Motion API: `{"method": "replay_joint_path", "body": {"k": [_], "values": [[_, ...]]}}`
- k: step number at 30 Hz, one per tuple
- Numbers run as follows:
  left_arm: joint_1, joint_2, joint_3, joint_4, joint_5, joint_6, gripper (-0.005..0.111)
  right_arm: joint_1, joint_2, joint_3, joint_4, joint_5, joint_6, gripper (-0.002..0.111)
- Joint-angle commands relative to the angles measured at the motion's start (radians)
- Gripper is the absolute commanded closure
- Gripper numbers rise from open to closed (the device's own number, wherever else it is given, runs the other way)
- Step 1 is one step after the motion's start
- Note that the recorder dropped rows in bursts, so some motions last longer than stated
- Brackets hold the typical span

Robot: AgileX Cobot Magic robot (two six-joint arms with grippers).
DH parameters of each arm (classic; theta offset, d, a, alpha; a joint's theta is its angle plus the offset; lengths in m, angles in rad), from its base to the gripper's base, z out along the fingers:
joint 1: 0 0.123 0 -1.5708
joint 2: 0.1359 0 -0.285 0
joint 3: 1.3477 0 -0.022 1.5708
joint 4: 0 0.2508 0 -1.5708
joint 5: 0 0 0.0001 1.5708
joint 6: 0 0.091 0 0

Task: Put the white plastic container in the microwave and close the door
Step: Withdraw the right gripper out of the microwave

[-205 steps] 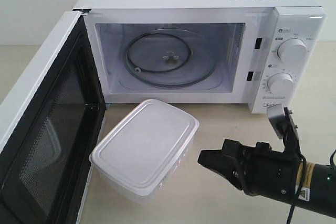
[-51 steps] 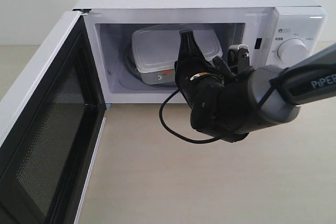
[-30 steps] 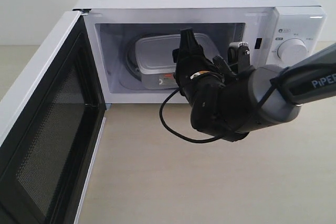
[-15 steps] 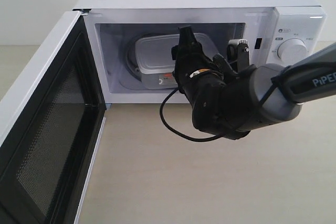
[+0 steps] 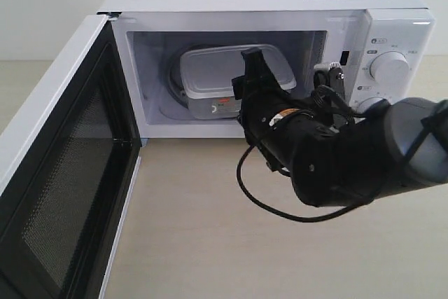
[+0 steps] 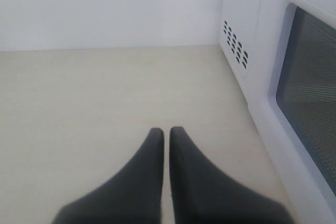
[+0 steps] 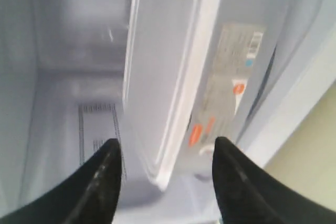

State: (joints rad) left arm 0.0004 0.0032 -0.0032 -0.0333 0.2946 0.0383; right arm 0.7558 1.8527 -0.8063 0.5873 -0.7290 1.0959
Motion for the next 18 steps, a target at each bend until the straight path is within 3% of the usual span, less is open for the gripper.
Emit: {"method": "replay_joint_path", "body": {"k": [1,8,14,16,18], "values": [[0.005,-0.003,0.003,-0.005,0.002,-0.004,0.102,0.0,-0.04,0.038,-0.287,0.001,-0.085,0.057],[0.005,-0.003,0.003,-0.005,0.002,-0.004,0.102,0.0,-0.04,0.038,-0.656,0.035,-0.246,0.057],[0.005,-0.003,0.003,-0.005,0.002,-0.004,0.102,0.0,-0.04,0.038,-0.735,0.095,-0.327,0.059],[0.005,-0.003,0.003,-0.005,0.002,-0.004,0.102,0.0,-0.04,0.038,-0.73,0.126,-0.349,0.071],[0.005,-0.003,0.003,-0.005,0.002,-0.004,0.102,0.0,-0.04,0.038,-0.73,0.152,-0.382,0.09]]}}
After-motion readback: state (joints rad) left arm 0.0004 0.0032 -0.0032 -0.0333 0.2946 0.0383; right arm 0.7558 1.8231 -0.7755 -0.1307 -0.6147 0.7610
